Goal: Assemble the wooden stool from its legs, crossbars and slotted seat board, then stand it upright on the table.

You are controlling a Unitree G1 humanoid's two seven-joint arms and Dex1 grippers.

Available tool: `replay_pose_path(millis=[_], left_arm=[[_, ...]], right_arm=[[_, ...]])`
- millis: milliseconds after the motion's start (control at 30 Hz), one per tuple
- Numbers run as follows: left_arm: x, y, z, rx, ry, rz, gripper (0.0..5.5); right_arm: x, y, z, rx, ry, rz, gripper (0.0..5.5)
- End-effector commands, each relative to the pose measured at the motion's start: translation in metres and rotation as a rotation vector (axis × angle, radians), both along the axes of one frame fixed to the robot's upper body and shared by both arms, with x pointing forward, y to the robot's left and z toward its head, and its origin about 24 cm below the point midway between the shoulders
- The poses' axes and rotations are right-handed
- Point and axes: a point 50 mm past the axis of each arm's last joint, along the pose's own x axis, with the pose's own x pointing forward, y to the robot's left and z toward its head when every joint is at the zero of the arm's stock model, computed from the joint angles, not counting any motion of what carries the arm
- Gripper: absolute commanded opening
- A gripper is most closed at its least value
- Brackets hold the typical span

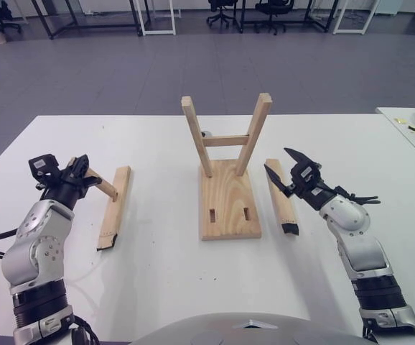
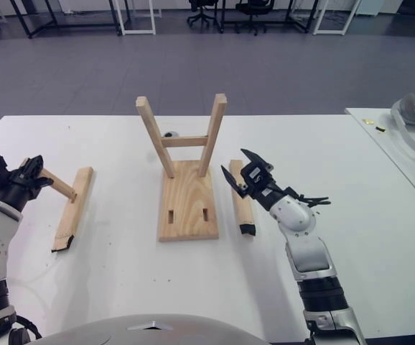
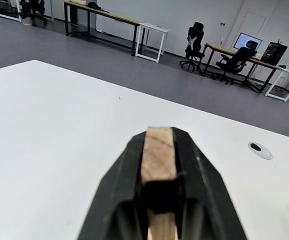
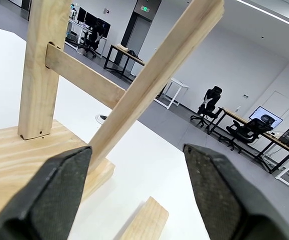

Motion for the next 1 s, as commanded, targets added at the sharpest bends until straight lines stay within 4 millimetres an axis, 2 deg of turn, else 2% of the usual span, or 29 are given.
replay_pose_path(millis=[33,433,633,833,1000], left_arm=[[-0.006,0.01,0.004,-0.055,-0.022,0.032,0.4],[-0.005,0.005,-0.015,-0.13,0.025,0.018,0.4],[-0.005,0.008,-0.03,-0.077,0.081,0.028,0.4],[-0.006,0.005,-0.031,0.002,0.092,0.024,0.4],[-0.017,0.002,-0.046,0.033,0.147,0.091,0.4]], right_arm=[[0.0,0.001,-0.002,0.0,-0.001,-0.003,3.39],[-0.001,0.002,-0.007,-0.005,0.011,0.0,3.39],[0.0,0.003,-0.008,-0.002,0.012,-0.002,3.39],[-0.001,0.003,-0.008,-0.006,0.014,-0.001,3.39],[-0.002,0.002,-0.009,-0.013,0.017,-0.005,3.39]])
